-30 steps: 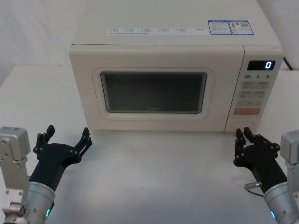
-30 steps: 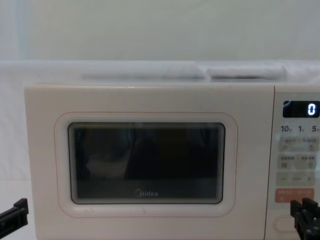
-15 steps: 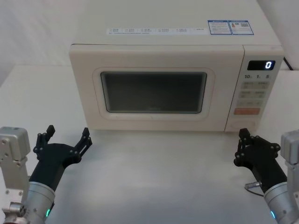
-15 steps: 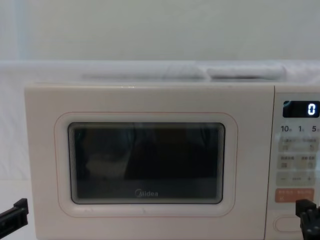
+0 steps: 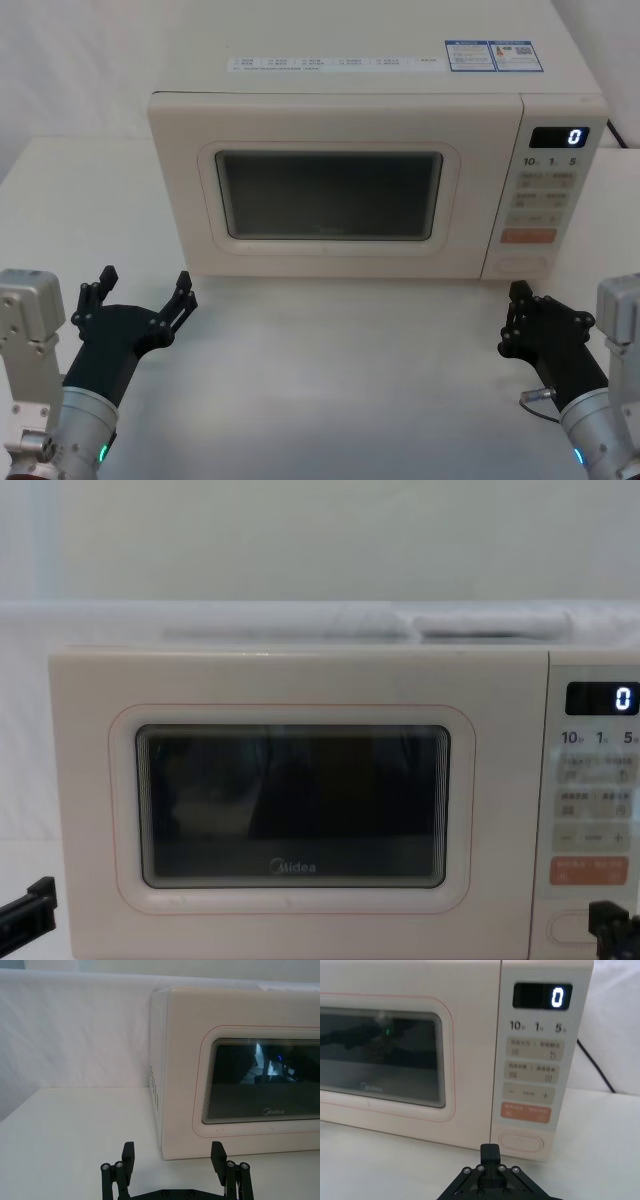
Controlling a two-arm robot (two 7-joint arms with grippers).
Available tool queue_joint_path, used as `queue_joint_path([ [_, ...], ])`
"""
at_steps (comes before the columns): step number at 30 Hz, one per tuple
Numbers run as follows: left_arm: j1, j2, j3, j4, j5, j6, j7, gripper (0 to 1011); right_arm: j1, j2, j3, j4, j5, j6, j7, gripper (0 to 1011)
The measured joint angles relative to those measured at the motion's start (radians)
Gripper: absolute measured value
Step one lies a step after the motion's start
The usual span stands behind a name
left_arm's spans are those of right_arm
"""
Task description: Press the button to open the microwave door with one hand; close the microwave door with the other hand.
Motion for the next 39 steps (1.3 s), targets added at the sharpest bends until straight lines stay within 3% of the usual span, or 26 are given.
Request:
queue_joint_path([
  [23, 0.0, 0.0, 0.0, 0.0, 0.0, 0.0, 0.0, 1001, 0.108, -0.07, 0.055, 0.122, 0.01, 0.093, 0.058, 0],
  [39, 0.0, 0.0, 0.0, 0.0, 0.0, 0.0, 0.0, 1001, 0.18, -0.086, 0.075, 0.215, -0.012, 0.094, 0.058, 0],
])
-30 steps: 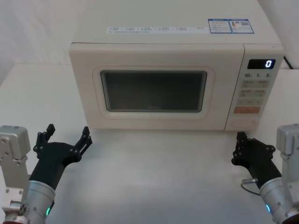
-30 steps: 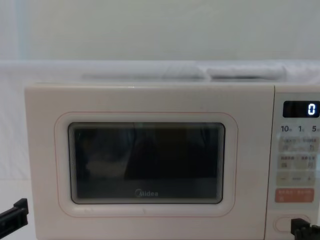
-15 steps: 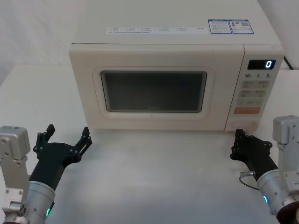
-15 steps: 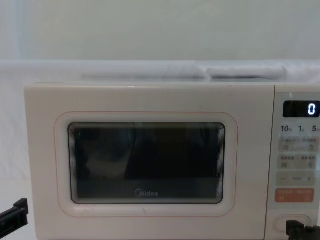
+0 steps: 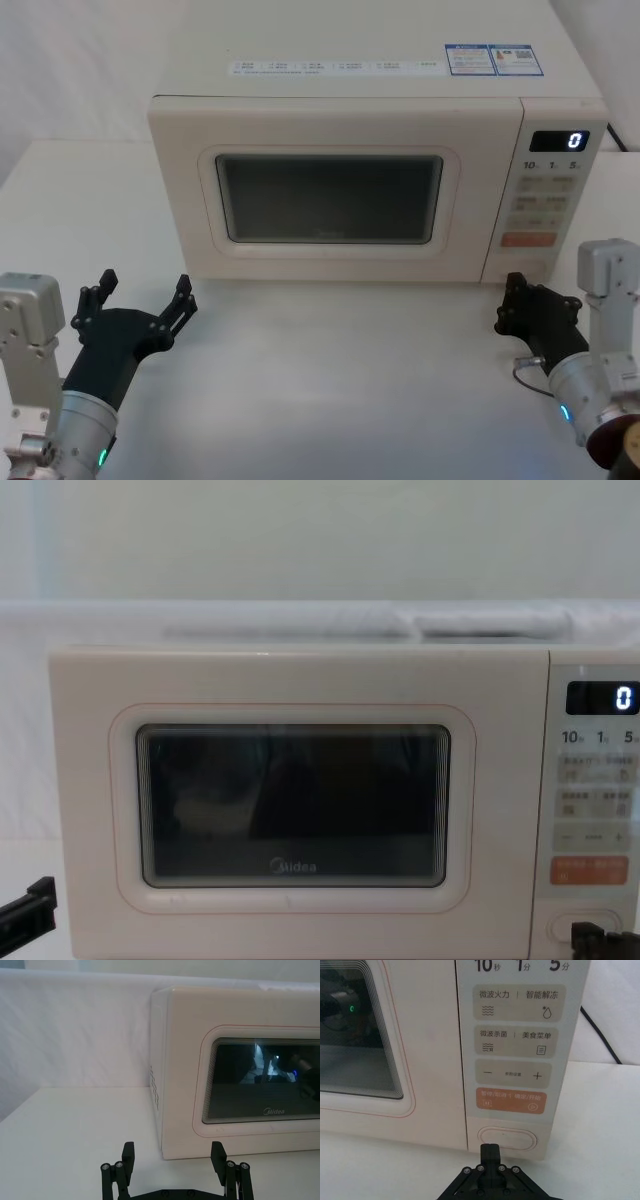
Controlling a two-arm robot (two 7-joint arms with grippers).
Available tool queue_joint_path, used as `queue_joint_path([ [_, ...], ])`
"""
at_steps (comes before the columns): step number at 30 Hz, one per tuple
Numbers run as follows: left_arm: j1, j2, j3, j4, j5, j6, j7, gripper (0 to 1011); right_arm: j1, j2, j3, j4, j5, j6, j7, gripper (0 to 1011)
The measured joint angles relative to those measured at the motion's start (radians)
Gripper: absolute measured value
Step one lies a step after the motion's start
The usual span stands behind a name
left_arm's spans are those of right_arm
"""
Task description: Press the button to open the microwave door with one hand; close the microwave door with the other hand.
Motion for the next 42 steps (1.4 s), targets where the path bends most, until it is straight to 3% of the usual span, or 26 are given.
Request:
queue_joint_path([
  [9, 0.0, 0.0, 0.0, 0.0, 0.0, 0.0, 0.0, 1001, 0.036, -0.009, 0.005, 0.053, -0.014, -0.014, -0.002, 0],
  [42, 0.0, 0.0, 0.0, 0.0, 0.0, 0.0, 0.0, 1001, 0.078, -0.02, 0.035, 0.11, -0.027, -0.028, -0.006, 0],
])
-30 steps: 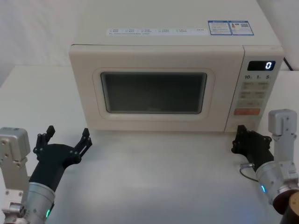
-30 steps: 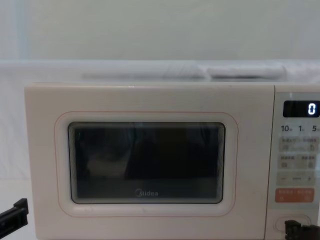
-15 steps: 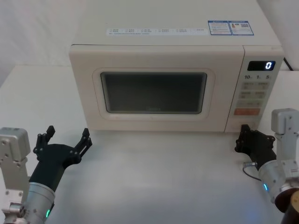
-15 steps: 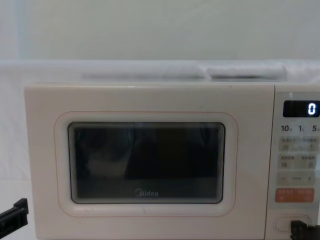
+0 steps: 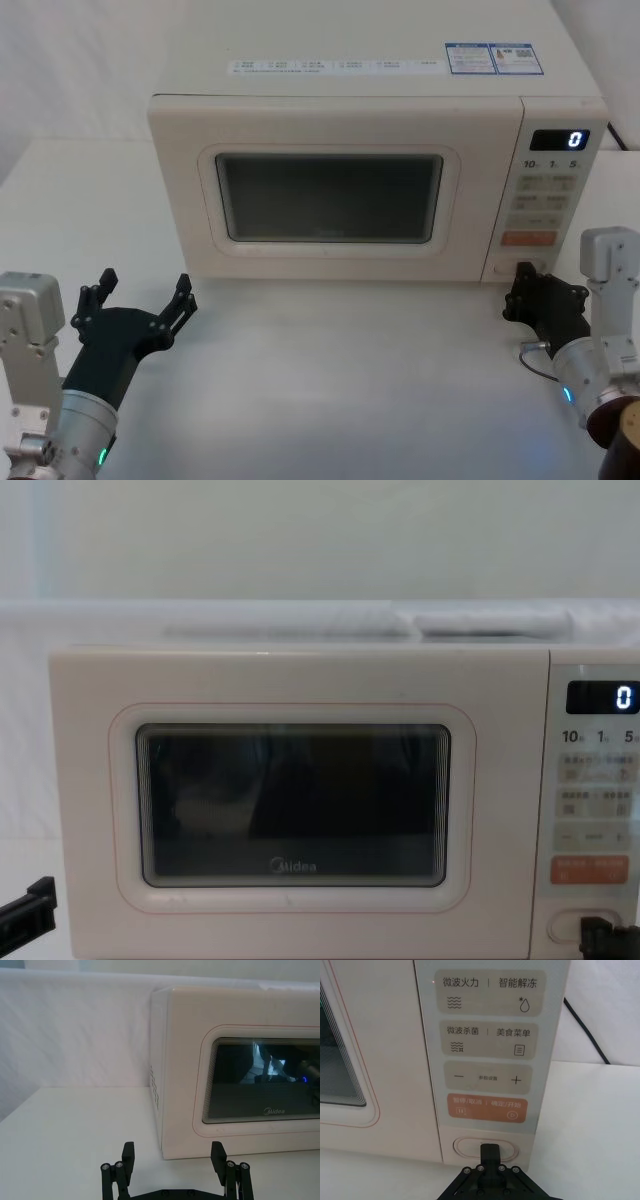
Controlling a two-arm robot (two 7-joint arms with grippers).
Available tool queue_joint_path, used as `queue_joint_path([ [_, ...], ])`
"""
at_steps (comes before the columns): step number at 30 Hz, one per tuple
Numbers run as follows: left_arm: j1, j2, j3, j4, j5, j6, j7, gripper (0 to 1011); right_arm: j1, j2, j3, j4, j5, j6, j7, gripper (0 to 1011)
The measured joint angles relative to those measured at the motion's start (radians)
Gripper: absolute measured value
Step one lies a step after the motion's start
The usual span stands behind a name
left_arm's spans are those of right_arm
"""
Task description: Press the button to open the microwave door with one hand; close the microwave door with the other hand.
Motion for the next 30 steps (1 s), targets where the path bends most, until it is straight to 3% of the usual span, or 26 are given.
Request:
queue_joint_path([
  [30, 0.0, 0.0, 0.0, 0.0, 0.0, 0.0, 0.0, 1001, 0.041, -0.018, 0.012, 0.053, 0.015, -0.017, 0.001, 0],
])
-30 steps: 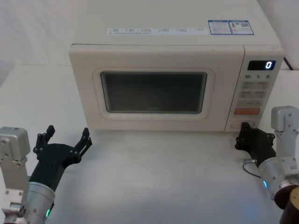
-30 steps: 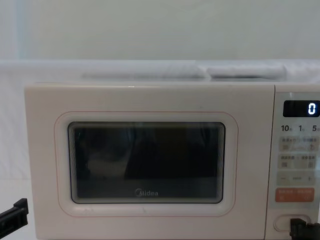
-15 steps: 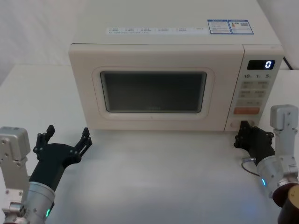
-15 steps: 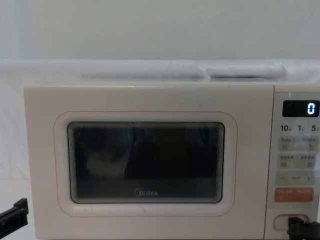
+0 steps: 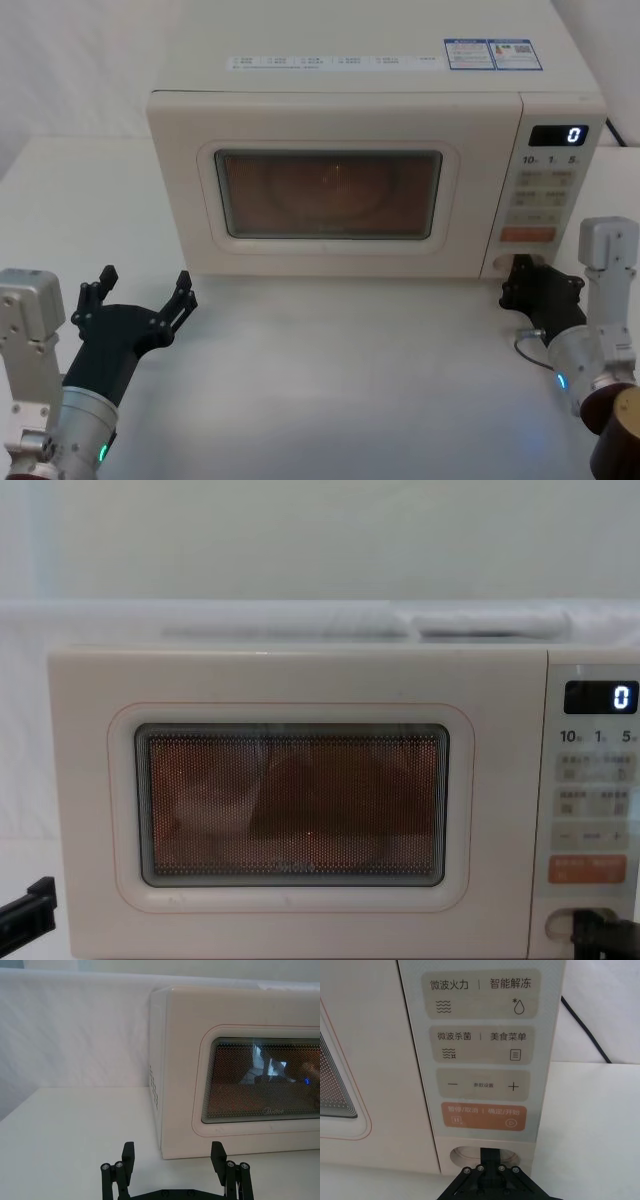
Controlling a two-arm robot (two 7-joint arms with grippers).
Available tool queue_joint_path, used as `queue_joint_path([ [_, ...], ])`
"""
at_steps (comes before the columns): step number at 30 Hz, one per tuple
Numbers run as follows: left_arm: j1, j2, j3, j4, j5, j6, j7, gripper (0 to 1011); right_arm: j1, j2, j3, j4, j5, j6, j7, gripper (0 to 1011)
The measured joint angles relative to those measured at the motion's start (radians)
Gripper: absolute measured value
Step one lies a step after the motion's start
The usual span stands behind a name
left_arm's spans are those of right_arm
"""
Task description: Press the button to open the microwave door with one hand; close the microwave door with the other hand.
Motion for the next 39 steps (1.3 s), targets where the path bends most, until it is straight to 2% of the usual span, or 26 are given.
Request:
queue_joint_path([
  [19, 0.0, 0.0, 0.0, 0.0, 0.0, 0.0, 0.0, 1001, 0.008, -0.002, 0.006, 0.012, 0.014, -0.008, 0.003, 0],
  [39, 0.0, 0.0, 0.0, 0.0, 0.0, 0.0, 0.0, 1001, -0.116, 0.031, 0.006, -0.147, 0.051, 0.014, 0.034, 0],
])
